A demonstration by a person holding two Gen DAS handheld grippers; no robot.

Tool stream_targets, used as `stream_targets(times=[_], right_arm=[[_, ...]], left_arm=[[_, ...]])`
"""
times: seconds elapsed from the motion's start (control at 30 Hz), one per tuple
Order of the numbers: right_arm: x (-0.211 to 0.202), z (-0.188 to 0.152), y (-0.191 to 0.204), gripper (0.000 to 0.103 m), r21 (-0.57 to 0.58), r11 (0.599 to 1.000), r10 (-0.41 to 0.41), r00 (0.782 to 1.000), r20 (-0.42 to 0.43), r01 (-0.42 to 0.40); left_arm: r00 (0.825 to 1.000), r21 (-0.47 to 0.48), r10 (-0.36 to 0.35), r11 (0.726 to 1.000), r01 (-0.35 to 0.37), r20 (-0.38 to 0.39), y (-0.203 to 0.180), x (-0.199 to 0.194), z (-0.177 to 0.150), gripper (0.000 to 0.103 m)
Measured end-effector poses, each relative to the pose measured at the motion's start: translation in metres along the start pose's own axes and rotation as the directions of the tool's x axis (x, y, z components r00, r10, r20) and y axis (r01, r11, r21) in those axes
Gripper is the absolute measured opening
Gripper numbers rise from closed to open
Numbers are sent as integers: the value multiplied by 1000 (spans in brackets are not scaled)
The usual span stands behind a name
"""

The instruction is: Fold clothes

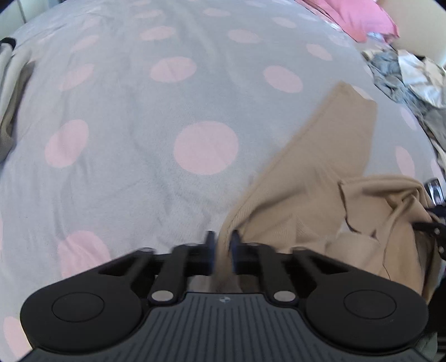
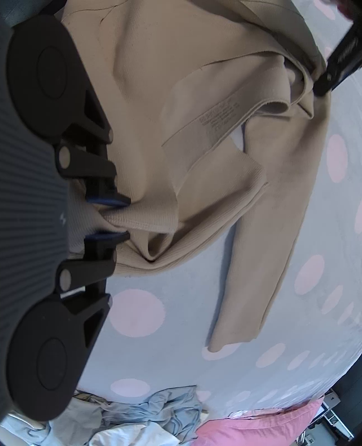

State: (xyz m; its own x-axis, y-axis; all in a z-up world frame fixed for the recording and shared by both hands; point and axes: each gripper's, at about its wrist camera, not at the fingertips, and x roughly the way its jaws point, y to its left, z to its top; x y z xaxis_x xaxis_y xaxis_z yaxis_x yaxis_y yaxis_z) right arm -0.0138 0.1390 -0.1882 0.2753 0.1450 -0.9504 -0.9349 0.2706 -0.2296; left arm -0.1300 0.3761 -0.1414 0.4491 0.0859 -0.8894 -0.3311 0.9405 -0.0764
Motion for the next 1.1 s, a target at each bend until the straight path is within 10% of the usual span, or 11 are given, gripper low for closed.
stream_targets(times=[0.17, 0.47, 0.8, 1.1], right_arm=[[-13, 4, -11, 15, 52, 999, 4, 999, 39, -6], [-58, 20, -24, 14, 120, 992, -67, 980, 190, 45], [-40, 44, 5, 14, -3, 998, 66, 991, 120, -66], [-5, 2, 35, 14, -111, 981, 149, 985, -88, -158]], left_arm=[[1000, -45, 13, 999, -12, 20, 12, 12, 12, 2], [958, -258, 231, 949, -184, 168, 85, -122, -28, 2], [969, -267, 190, 936, -228, -160, 90, -92, -123, 2], [935, -173, 104, 970, -171, -340, 71, -33, -162, 2]])
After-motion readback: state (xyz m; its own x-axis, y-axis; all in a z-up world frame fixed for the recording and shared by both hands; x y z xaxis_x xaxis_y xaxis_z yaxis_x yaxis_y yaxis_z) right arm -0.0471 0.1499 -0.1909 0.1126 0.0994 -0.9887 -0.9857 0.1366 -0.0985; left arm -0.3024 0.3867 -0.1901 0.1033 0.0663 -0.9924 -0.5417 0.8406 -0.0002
